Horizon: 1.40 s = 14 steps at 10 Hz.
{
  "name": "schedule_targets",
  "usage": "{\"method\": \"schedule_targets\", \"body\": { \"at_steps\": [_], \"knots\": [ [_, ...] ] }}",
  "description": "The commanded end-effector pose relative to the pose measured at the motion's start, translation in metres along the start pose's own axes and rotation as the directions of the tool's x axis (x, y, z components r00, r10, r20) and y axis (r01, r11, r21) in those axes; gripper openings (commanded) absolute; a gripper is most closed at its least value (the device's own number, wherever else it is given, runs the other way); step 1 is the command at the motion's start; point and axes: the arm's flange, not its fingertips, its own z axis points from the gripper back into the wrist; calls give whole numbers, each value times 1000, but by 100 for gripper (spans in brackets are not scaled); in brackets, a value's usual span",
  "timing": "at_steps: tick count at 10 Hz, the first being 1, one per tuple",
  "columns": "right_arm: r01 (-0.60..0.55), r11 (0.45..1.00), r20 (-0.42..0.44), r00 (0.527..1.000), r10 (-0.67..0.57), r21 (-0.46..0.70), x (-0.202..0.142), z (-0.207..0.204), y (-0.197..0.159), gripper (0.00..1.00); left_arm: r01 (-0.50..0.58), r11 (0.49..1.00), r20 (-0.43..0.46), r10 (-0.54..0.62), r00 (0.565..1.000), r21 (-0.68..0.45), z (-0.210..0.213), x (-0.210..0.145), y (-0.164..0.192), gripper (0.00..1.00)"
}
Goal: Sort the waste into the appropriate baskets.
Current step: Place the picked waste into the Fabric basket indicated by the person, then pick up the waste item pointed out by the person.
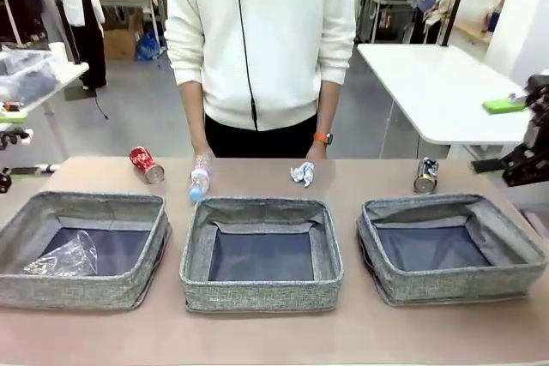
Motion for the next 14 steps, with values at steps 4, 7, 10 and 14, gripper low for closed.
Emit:
{"method": "schedule_targets", "body": {
  "at_steps": [4,7,10,14],
  "knots": [
    [-7,999,-25,1000,8,32,6,-6,-5,100,14,1000,16,-14,1000,13,1,1,0,100],
    [-7,999,-25,1000,8,32,6,-6,-5,100,14,1000,16,-14,1000,13,1,1,0,100],
    [-7,999,-25,1000,8,32,6,-6,-5,100,14,1000,16,-14,1000,13,1,1,0,100],
    [-7,999,-25,1000,8,32,6,-6,-5,100,14,1000,16,-14,1000,13,1,1,0,100]
  ]
}}
